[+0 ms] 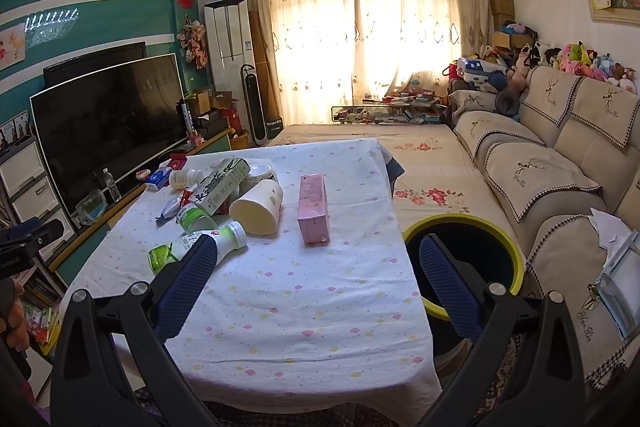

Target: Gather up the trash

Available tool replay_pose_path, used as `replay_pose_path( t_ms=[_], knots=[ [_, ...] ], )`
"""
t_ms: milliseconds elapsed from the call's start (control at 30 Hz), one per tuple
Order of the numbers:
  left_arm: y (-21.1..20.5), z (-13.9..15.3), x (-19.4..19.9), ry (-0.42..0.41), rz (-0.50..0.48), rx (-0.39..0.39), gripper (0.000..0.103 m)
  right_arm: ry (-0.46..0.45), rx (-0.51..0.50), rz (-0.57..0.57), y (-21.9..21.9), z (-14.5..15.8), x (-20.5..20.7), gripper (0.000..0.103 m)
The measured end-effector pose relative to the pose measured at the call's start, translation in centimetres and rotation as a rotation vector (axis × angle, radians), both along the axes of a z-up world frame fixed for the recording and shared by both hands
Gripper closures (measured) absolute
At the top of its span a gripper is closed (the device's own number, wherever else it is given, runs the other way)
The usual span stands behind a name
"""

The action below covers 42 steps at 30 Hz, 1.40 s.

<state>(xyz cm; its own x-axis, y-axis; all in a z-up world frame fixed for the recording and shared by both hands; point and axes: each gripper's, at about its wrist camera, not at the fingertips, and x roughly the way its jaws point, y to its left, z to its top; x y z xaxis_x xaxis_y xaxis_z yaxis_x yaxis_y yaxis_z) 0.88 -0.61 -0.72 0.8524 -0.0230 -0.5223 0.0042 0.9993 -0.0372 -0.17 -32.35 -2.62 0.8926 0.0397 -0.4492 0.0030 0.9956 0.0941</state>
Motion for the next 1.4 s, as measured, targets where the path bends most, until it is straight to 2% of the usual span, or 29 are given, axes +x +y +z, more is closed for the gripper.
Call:
replay_pose_path(
  t_ms=[1400],
  knots=[
    [-0.63, -0.90, 0.65, 0.028, -0.012, 0.000, 0.004, 0.008, 0.009, -0.002, -0.10, -0.18, 0.12, 0.006]
  ],
)
